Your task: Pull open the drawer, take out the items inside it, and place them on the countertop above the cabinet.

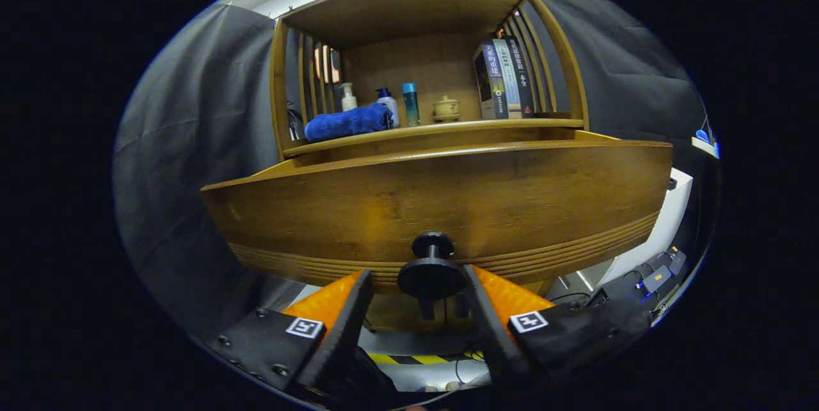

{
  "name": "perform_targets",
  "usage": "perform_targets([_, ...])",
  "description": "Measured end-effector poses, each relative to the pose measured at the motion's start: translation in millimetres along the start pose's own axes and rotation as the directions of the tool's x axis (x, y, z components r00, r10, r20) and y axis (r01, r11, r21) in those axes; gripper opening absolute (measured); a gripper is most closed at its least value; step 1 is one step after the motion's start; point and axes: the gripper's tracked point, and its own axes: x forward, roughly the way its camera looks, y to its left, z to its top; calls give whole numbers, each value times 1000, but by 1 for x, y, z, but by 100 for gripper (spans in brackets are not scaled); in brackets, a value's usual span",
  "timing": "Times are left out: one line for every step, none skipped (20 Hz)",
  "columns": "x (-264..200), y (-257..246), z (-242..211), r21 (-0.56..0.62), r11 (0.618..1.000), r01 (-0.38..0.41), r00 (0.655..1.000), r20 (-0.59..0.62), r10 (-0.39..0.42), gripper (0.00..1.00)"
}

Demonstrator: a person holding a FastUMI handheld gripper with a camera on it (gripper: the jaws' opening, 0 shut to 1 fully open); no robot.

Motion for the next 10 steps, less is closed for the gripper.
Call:
perform_targets([-6, 1, 4, 2, 1000, -11, 1000, 8, 11, 95])
perform_targets([-18, 4, 12, 3, 1000, -23, 999, 30, 23, 97])
perform_targets([-27, 4, 26, -8, 1000, -23, 997, 71, 24, 97])
perform_targets([-35, -1, 44, -31, 999, -11, 993, 120, 15, 97])
perform_targets([-45, -3, 74, -58, 998, 3, 985, 173, 7, 97])
perform_targets([-55, -4, 103, -72, 997, 11, 977, 214, 4, 97])
perform_targets([-60, -2, 131, -67, 998, 4, 971, 240, 13, 97])
perform_targets([-66, 3, 153, -55, 998, -6, 969, 245, 19, 97])
perform_targets([-63, 2, 175, -30, 1000, -6, 971, 237, 13, 97])
perform_targets([-56, 0, 195, 10, 1000, -6, 975, 220, 3, 97])
